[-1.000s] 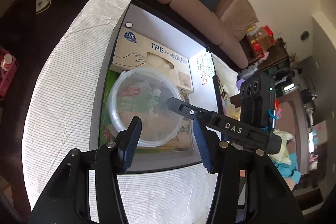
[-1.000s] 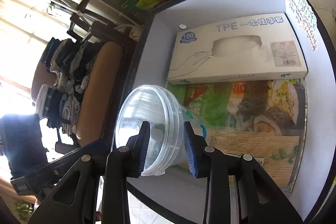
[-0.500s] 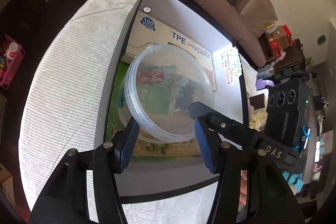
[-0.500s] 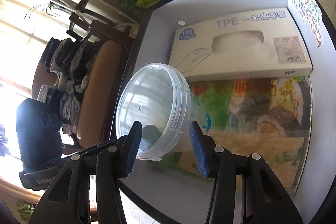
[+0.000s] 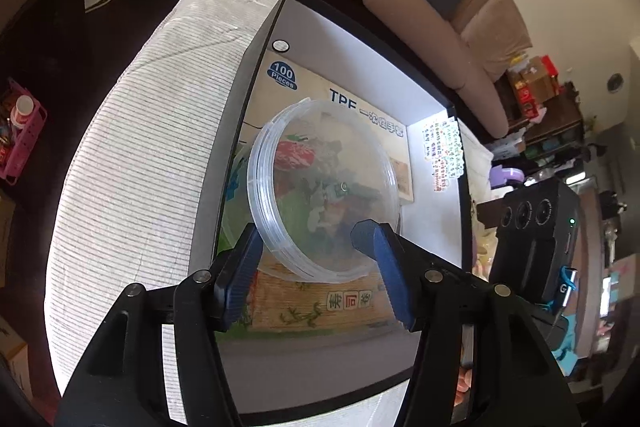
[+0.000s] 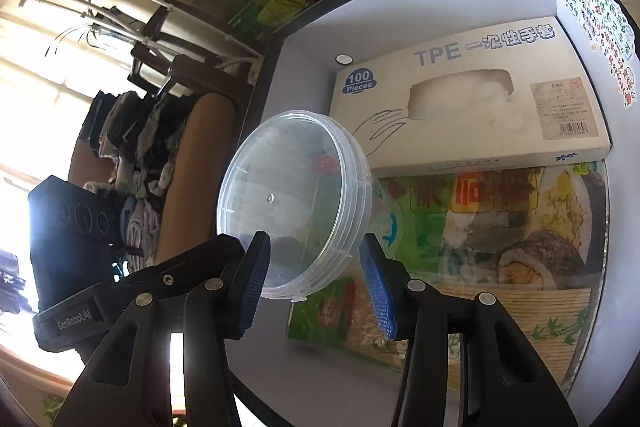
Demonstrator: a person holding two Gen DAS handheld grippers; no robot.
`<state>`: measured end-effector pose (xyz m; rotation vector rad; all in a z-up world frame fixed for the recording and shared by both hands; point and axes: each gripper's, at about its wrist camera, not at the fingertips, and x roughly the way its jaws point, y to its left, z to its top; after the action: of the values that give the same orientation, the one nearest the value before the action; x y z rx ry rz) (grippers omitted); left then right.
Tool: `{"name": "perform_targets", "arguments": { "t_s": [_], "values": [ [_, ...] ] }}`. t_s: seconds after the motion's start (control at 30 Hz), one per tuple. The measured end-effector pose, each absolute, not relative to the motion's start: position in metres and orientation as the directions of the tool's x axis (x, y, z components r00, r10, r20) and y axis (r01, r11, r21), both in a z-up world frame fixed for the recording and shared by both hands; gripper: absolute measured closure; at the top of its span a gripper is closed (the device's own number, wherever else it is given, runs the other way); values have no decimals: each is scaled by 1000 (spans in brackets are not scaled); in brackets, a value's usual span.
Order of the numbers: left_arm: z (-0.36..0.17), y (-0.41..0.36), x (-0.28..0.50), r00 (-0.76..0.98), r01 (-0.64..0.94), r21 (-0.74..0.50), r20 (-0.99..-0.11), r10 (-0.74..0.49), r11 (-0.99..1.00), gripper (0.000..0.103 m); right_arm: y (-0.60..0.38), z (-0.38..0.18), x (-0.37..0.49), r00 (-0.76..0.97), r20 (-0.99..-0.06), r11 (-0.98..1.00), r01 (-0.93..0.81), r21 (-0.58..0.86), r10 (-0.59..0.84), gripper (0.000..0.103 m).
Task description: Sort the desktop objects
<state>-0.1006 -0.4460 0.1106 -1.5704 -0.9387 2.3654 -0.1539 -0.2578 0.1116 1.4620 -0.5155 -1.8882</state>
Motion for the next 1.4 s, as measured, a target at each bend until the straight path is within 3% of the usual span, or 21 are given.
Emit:
{"name": "perform_targets", "arguments": {
  "t_s": [0.13, 0.27, 0.47, 0.63, 1.03, 1.13, 1.4],
  "values": [
    [138, -453, -86, -508, 174, -595, -737, 446, -785, 48, -250, 121, -148, -158, -663, -677, 289, 677, -731, 41],
    [159, -448, -93, -536, 142, -580, -727, 430, -802, 47, -249, 123, -146, -182, -665, -686, 288, 669, -725, 41],
    [145, -431, -121, -460, 155, -523, -789, 407, -838, 49, -272, 124, -139, -205, -705, -722, 366, 588, -679, 55],
    [125, -434, -121, -456, 207, -511, -805, 380, -835, 51, -287, 122, -138, -235, -737, -749, 424, 509, -633, 53],
    [125, -447, -118, -455, 242, -519, -807, 377, -820, 51, -235, 134, -149, -236, -682, -718, 325, 616, -692, 51],
    [139, -445, -112, -490, 219, -565, -769, 411, -795, 50, -222, 148, -144, -257, -691, -732, 347, 586, -675, 51],
    [156, -410, -118, -463, 153, -531, -783, 414, -833, 50, -175, 181, -118, -284, -664, -717, 379, 585, -692, 45]
  ]
}}
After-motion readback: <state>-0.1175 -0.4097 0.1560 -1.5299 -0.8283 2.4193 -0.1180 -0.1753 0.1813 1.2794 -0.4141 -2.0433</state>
